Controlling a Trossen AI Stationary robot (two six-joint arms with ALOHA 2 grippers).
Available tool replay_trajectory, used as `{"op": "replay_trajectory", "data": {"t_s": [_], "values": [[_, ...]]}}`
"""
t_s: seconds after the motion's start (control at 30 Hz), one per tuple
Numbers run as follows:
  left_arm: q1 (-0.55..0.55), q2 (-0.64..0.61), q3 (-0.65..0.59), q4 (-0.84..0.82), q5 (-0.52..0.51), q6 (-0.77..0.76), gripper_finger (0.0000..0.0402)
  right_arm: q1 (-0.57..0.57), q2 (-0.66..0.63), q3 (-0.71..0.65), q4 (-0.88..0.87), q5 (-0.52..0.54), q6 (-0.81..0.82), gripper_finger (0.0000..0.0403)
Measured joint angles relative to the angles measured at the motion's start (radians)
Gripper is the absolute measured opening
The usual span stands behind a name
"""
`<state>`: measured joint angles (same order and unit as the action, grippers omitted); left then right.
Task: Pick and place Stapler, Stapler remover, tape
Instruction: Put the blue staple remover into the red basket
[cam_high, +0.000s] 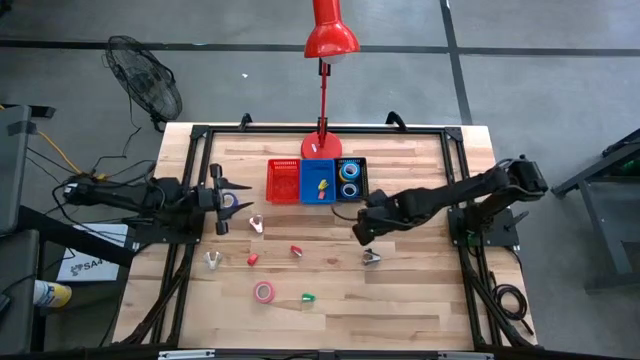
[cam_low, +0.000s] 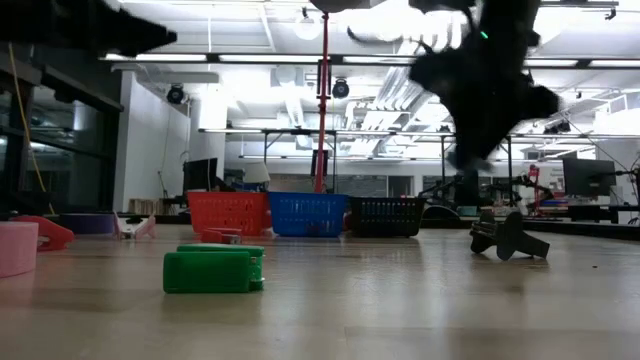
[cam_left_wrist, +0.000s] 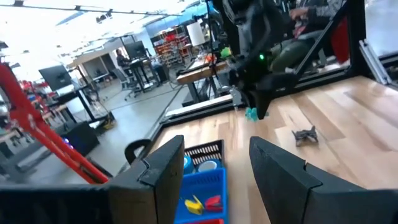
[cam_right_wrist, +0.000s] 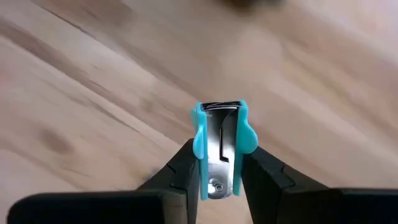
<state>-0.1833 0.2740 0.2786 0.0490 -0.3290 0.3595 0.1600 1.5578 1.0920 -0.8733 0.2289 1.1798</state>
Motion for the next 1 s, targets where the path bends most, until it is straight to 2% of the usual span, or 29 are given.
{"op": "replay_trajectory", "data": {"t_s": [0.17, 0.37, 0.63, 0.8, 1.0], "values": [[0.0, 0.143, 0.105, 0.0, -0.003, 0.038, 0.0179, -0.039, 0.0, 0.121, 0.0, 0.059, -0.185, 0.0083], [0.0, 0.3, 0.241, 0.001, -0.003, 0.057, 0.0179, -0.093, 0.0, 0.244, 0.007, 0.058, -0.423, 0.0083], [0.0, 0.484, 0.445, -0.051, 0.004, 0.107, 0.0179, -0.149, -0.001, 0.353, 0.026, -0.072, -0.691, 0.0083], [0.001, 0.572, 0.558, -0.108, -0.044, 0.116, 0.0179, -0.174, -0.002, 0.381, 0.042, -0.12, -0.82, 0.0083], [0.001, 0.646, 0.637, -0.121, -0.051, 0.116, 0.0179, -0.192, -0.002, 0.385, 0.176, -0.182, -0.98, 0.0083]]}}
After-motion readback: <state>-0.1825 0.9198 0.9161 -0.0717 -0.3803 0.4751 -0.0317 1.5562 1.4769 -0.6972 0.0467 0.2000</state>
